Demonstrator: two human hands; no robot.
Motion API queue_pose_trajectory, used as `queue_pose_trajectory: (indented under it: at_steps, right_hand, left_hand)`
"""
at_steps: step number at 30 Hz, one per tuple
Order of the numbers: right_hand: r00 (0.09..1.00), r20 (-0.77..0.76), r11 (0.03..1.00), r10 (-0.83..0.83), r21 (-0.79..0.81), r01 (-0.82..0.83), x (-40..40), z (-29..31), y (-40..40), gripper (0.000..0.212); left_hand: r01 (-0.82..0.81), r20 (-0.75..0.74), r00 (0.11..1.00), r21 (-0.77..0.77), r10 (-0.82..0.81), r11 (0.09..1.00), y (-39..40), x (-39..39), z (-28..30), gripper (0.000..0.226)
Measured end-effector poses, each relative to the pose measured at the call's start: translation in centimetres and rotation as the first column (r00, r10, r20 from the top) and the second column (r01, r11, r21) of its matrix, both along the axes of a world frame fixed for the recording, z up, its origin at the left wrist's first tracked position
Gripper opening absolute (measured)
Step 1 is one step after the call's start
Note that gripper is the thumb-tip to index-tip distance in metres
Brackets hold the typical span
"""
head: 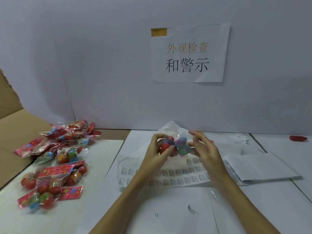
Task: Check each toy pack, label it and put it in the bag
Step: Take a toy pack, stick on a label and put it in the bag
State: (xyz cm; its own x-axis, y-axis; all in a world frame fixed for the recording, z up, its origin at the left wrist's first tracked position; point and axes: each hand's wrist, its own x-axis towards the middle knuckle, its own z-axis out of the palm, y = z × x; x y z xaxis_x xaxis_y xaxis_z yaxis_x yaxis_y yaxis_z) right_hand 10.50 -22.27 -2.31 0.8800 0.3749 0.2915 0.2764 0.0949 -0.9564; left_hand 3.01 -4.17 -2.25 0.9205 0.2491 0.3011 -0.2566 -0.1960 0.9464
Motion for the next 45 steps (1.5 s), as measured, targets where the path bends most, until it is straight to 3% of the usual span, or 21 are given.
queue_pose_trajectory:
  at_steps: [5,8,12,19,23,28,32,37,40,45]
  right_hand:
    - [0.999,0.030,0.999,-0.035,-0.018,0.035,-0.4,-0.4,0.5,0.031]
    - [0.998,0.016,0.998,-0.067,-0.011,0.067,-0.3,-0.5,0.4,0.025]
    - [0.995,-0.014,0.993,-0.103,-0.059,0.102,-0.1,-0.7,0.4,0.033]
    - [0.925,-0.369,0.973,0.088,0.230,-0.001,-1.0,0.5,1.0,0.034]
    - [0.929,-0.353,0.974,0.111,0.223,-0.031,-1.4,0.8,0.9,0.030]
    - [0.942,-0.331,0.978,0.049,0.207,0.021,-1.7,1.1,0.7,0.032]
    - [0.830,-0.528,0.929,0.178,0.368,0.035,-1.0,1.1,0.4,0.031]
    - [0.889,-0.420,0.968,0.183,0.233,-0.089,-1.0,1.1,0.2,0.037]
    - [0.880,-0.399,0.962,0.257,0.194,-0.194,-1.3,0.4,0.5,0.046]
    - [0.892,-0.408,0.949,0.192,0.308,-0.064,-1.6,0.7,0.9,0.042]
  left_hand:
    - [0.071,0.078,0.995,-0.022,-0.069,0.997,-0.4,-0.1,0.5,0.023]
    - [-0.001,0.063,0.998,0.006,0.000,1.000,-0.5,-0.1,0.6,0.020]
    - [-0.101,0.009,0.995,-0.043,0.101,0.994,-0.2,-0.1,0.8,0.028]
    - [-0.098,0.034,0.994,-0.109,0.102,0.989,-0.5,0.1,1.2,0.027]
    - [-0.206,0.114,0.973,0.040,0.200,0.978,-0.2,0.5,0.1,0.024]
    - [-0.242,0.139,0.963,0.077,0.230,0.967,-0.3,0.4,0.1,0.024]
    - [-0.188,0.101,0.977,0.012,0.186,0.982,-0.3,0.5,0.5,0.018]
    - [-0.293,0.091,0.953,0.026,0.289,0.956,-0.4,0.6,0.1,0.015]
    - [-0.316,0.024,0.947,-0.090,0.319,0.945,0.1,0.5,0.1,0.020]
    - [-0.251,-0.090,0.967,-0.212,0.236,0.945,0.5,0.4,0.6,0.021]
